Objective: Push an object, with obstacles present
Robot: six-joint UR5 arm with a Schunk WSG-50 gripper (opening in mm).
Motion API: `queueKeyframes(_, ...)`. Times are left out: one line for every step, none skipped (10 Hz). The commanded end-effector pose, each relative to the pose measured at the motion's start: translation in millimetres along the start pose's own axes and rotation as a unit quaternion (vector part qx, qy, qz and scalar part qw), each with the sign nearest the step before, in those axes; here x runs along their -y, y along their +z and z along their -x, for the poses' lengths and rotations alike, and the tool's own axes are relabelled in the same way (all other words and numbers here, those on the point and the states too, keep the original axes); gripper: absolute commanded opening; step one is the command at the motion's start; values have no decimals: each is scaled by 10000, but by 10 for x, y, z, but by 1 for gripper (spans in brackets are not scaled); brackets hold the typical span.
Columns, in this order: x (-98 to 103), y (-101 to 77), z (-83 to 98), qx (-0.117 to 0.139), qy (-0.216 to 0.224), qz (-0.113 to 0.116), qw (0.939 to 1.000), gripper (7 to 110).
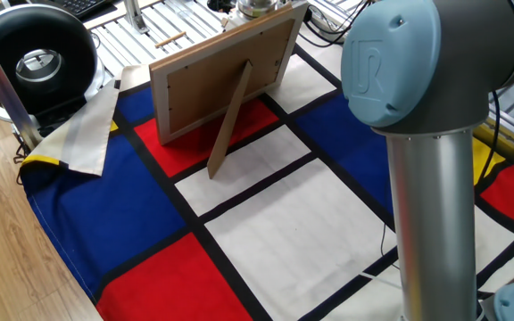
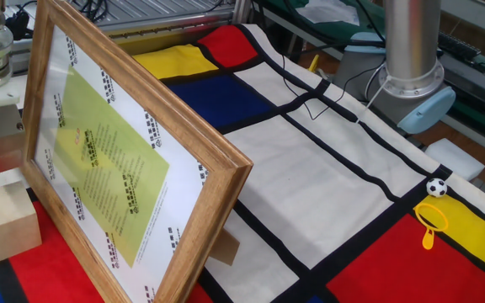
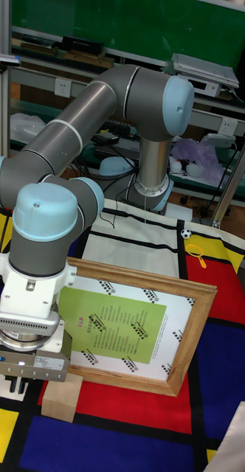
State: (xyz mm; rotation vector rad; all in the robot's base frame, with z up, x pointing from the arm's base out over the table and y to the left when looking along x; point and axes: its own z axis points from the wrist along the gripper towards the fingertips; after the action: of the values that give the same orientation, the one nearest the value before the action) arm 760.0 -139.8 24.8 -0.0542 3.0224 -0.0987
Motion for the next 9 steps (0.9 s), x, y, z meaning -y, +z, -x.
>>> queueKeyframes(-44,2,-11,-8,105,122,9999,7)
queueKeyframes(-71,2,-18,-22,134,176,9998,7)
queueKeyframes(-95,2,-26,-37,153,214,9996,7)
queueKeyframes(-113,-3,-31,-44,171,237,9996,7)
queueKeyframes(-122,-6,-35,-52,179,237,9995,7)
queueKeyframes(-129,-6,-32,-52,186,237,9995,7)
queueKeyframes(-128,-7,-26,-52,186,229,9996,7)
queueKeyframes(-135,-9,-21,-60,193,229,9995,7)
queueKeyframes(-151,-15,-12,-76,217,237,9995,7)
